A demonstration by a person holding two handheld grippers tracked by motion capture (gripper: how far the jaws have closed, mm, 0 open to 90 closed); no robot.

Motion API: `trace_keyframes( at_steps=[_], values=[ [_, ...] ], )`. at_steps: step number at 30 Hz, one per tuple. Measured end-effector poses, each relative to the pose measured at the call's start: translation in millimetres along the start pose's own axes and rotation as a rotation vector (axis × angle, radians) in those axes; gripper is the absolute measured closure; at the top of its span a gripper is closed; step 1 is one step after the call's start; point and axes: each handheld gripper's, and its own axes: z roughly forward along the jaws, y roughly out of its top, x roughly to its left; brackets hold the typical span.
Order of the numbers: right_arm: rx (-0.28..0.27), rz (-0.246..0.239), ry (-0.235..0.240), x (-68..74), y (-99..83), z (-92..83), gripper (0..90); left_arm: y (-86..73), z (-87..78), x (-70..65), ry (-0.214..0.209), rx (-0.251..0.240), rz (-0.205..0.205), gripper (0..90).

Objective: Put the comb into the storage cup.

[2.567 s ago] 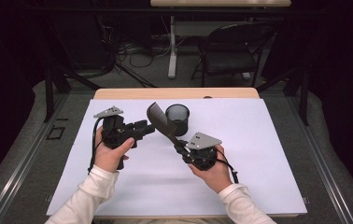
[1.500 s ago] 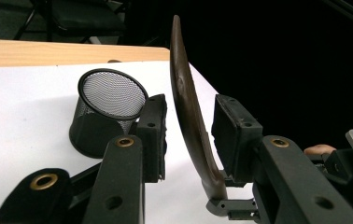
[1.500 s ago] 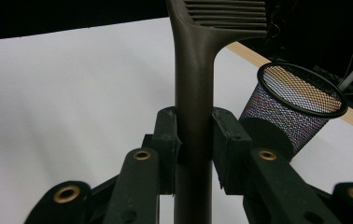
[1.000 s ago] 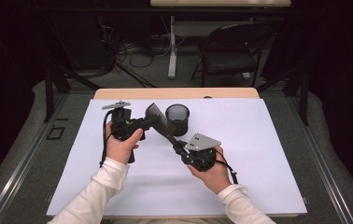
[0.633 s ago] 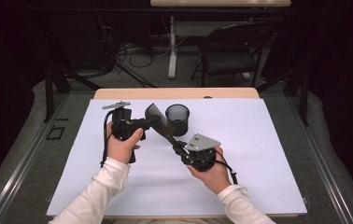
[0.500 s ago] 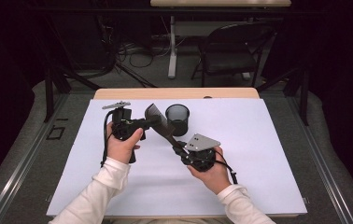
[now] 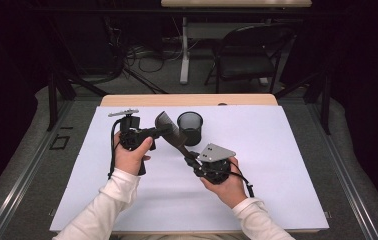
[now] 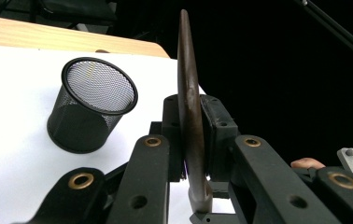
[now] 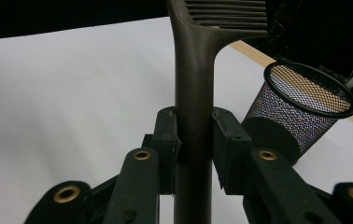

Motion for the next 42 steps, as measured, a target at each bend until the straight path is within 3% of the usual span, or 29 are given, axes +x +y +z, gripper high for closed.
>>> trace_keyframes(
  at_steps=[10, 22, 42],
  values=[
    [0.0, -0.001, -0.003, 0.2, -0.3, 0.2, 72.9, -0.5, 0.3, 2.0, -0.015, -0.005, -0.034, 82.5],
    [-0.01, -0.003, -0.01, 1.0, -3.2, 2.0, 72.9, -0.9, 0.9, 0.7, -0.013, -0.001, -0.024, 83.3],
    [-0.017, 0.006, -0.013, 1.7, -4.3, 2.8, 72.8, 0.1, 1.9, -0.5, -0.021, -0.005, -0.051, 84.0]
  ],
)
